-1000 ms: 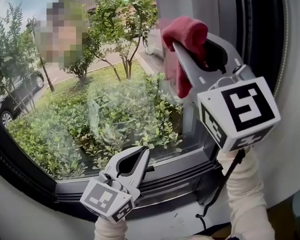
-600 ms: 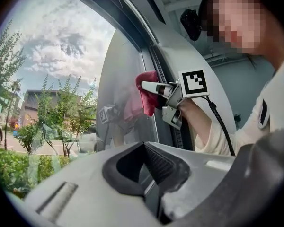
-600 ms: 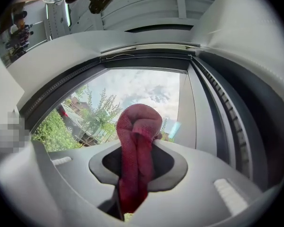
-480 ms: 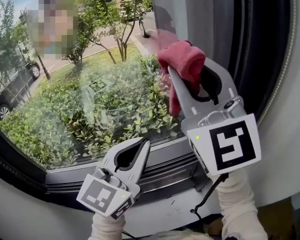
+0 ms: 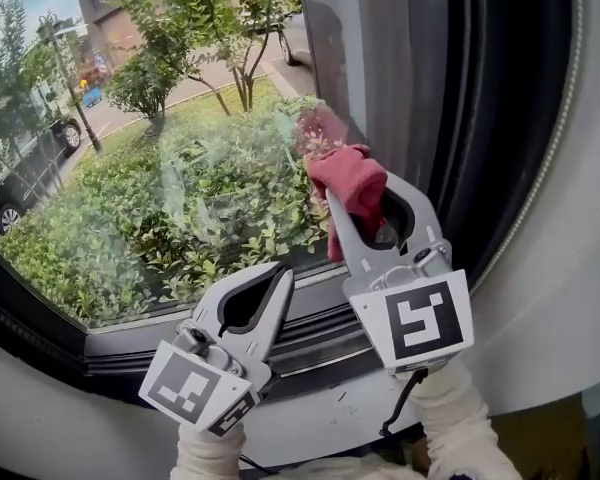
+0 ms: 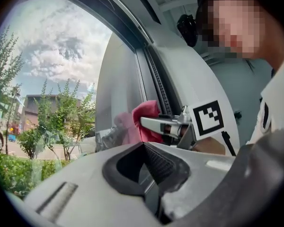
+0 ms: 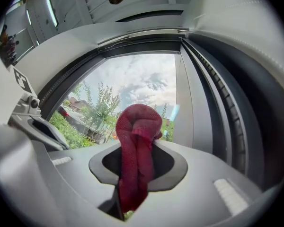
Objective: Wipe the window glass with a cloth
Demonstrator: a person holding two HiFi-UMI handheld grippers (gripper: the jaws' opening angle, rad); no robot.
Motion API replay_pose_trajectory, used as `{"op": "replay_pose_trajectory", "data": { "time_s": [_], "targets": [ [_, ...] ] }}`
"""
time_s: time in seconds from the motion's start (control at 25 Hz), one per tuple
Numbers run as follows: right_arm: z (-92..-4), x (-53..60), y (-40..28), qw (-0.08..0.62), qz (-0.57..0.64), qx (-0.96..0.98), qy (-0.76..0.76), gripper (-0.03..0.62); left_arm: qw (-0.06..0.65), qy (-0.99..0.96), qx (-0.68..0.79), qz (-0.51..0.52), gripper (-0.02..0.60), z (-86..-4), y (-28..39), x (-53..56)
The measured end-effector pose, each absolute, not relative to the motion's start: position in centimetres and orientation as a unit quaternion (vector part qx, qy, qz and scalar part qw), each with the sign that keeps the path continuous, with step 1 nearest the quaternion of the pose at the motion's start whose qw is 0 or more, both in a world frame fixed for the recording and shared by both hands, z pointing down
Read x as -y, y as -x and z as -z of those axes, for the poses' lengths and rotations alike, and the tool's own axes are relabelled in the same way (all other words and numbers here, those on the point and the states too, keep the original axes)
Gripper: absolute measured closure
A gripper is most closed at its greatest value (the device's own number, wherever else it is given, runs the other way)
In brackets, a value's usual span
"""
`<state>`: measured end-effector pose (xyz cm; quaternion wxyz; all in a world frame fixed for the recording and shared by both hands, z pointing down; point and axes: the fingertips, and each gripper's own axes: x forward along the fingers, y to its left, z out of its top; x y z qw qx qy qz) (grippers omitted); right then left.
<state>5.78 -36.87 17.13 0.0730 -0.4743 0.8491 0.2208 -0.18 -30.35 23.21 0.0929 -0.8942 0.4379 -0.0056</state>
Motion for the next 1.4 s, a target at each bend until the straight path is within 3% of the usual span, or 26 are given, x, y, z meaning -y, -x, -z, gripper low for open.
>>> {"op": "replay_pose_trajectory", "data": {
  "time_s": [0.4, 1.4],
  "targets": [
    [-19.2, 37.2, -5.5, 0.066, -0.179, -0.854, 0.485, 0.471, 0.097, 0.893, -0.44, 0.001, 0.581, -22.6, 0.6, 29.9],
    [1.2, 35.8, -4.7, 0.071, -0.298, -0.828, 0.469, 0.468, 0.098, 0.899, -0.425, -0.032, 0.581, -18.0, 3.8, 29.4]
  ]
}}
